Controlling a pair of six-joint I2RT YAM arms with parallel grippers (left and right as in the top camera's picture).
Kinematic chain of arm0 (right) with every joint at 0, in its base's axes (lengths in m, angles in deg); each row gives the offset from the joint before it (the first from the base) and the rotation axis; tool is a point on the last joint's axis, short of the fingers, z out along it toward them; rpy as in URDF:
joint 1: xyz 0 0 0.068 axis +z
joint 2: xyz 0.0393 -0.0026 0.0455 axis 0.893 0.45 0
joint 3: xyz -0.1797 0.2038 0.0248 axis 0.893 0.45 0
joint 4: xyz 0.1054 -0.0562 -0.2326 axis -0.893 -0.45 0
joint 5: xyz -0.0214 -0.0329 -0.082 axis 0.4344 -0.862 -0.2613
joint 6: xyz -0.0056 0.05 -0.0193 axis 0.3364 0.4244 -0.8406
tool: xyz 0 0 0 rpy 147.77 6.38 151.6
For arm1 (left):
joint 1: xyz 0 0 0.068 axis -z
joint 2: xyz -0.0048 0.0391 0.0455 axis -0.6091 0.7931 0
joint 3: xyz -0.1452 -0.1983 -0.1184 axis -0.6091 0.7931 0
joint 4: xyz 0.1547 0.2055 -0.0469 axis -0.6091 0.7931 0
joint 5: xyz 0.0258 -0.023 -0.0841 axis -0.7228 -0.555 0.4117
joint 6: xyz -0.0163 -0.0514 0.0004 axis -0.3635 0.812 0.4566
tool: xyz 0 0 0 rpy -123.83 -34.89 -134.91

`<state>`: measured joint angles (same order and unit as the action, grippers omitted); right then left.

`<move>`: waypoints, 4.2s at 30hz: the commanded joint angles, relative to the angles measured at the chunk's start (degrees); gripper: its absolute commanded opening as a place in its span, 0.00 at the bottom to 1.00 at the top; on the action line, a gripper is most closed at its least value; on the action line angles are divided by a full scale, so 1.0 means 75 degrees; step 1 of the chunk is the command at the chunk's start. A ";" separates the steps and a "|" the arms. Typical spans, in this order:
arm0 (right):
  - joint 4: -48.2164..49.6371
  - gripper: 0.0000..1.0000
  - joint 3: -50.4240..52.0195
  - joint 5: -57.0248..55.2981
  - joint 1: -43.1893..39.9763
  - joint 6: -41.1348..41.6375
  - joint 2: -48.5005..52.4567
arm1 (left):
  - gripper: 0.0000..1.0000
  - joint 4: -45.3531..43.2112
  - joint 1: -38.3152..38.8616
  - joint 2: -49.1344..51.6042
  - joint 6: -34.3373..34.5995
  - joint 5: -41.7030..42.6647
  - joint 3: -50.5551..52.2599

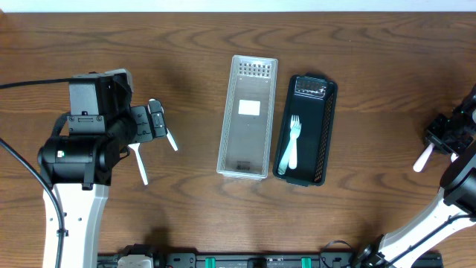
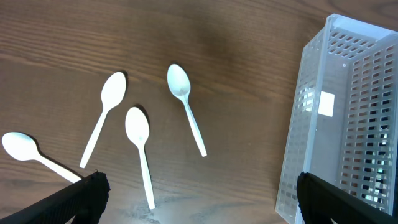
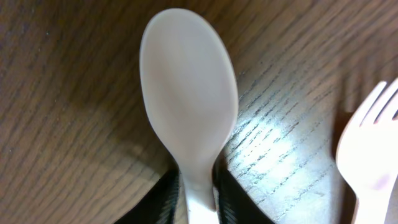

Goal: Pack container
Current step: 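Move right gripper to the white spoon and grasp it, then carry the spoon into the dark green basket and release, then move right gripper to the last white fork and grasp it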

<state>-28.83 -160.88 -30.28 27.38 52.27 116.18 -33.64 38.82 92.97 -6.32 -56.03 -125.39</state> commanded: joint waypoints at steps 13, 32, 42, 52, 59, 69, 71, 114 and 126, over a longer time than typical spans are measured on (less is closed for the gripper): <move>-0.0286 0.01 0.0026 -0.0020 0.0137 0.0455 -0.0283 | 0.98 0.0015 0.0009 0.0003 -0.0073 -0.0064 -0.0128; -0.0612 0.01 0.0044 0.0306 0.5228 0.1460 -0.4331 | 0.98 0.0015 0.0009 0.0003 -0.0073 -0.0064 -0.0128; -0.0618 0.01 0.0280 0.0023 0.6997 0.2218 -0.2975 | 0.98 -0.0012 0.0009 0.0003 -0.0073 -0.0064 -0.0128; -0.0472 0.41 0.0277 0.0032 0.7493 0.2483 -0.2078 | 0.98 0.0044 0.0009 0.0003 -0.0073 -0.0064 -0.0128; -0.0702 0.52 0.0041 -0.0096 0.6825 0.2454 -0.3107 | 0.98 0.0041 0.0009 0.0003 -0.0073 -0.0064 -0.0128; -0.2025 0.89 0.0044 -0.1530 0.3261 0.2314 -0.5103 | 0.98 0.0044 0.0009 0.0003 -0.0076 -0.0064 -0.0128; -0.2104 0.93 0.0064 -0.1533 0.2451 0.1769 -0.5094 | 0.98 0.0041 0.0009 0.0003 -0.0076 -0.0067 -0.0128; 0.2043 0.95 0.2090 0.0638 -0.1166 -0.1722 -0.0772 | 0.98 0.0015 0.0009 0.0003 -0.0073 -0.0067 -0.0128; 0.1993 0.37 0.2090 0.0778 -0.1163 -0.1664 -0.0772 | 0.98 0.0015 0.0009 0.0003 -0.0073 -0.0067 -0.0128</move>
<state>-13.14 -146.26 -27.87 19.05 39.44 107.39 -33.47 38.82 92.97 -6.32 -56.03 -125.39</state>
